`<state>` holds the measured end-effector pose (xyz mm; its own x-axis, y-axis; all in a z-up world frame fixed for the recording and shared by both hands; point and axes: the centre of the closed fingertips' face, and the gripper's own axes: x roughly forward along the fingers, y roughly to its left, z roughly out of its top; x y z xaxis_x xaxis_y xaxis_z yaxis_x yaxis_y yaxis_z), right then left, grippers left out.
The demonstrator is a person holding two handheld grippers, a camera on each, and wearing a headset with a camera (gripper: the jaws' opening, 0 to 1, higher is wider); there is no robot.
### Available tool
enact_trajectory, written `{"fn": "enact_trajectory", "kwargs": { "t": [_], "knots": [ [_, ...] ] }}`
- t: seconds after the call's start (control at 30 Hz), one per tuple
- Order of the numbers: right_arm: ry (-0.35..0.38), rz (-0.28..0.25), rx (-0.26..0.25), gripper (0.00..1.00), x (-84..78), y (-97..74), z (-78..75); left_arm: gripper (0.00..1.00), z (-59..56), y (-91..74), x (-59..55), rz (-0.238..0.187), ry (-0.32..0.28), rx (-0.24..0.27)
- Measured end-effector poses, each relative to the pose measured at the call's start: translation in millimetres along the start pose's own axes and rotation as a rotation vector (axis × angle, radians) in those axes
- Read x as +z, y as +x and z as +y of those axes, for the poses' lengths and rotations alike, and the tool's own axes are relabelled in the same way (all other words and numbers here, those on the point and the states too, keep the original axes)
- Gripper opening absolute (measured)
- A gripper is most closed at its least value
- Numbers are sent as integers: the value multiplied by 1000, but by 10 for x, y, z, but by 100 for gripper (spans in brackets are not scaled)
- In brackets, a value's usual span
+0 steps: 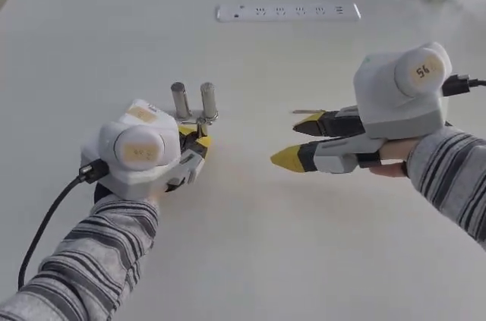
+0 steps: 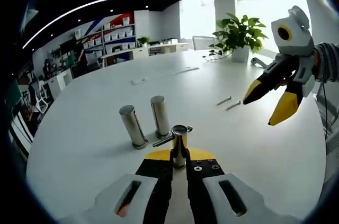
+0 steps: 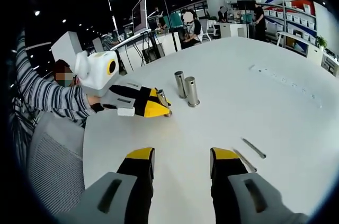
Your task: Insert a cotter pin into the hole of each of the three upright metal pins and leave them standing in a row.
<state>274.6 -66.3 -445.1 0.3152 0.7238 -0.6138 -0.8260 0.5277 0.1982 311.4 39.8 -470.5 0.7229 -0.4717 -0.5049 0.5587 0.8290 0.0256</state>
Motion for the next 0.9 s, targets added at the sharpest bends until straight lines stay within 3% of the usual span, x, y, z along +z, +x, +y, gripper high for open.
{"fn": "enact_trajectory", "kwargs": {
  "t": [0.53, 0.9],
  "knots": [
    [33, 0, -21, 38, -37, -1, -70, 6, 16, 19, -21, -14, 10, -33],
    [43, -3, -23, 38, -44, 16, -77, 10, 7, 21, -49, 9, -6, -42]
  ]
}}
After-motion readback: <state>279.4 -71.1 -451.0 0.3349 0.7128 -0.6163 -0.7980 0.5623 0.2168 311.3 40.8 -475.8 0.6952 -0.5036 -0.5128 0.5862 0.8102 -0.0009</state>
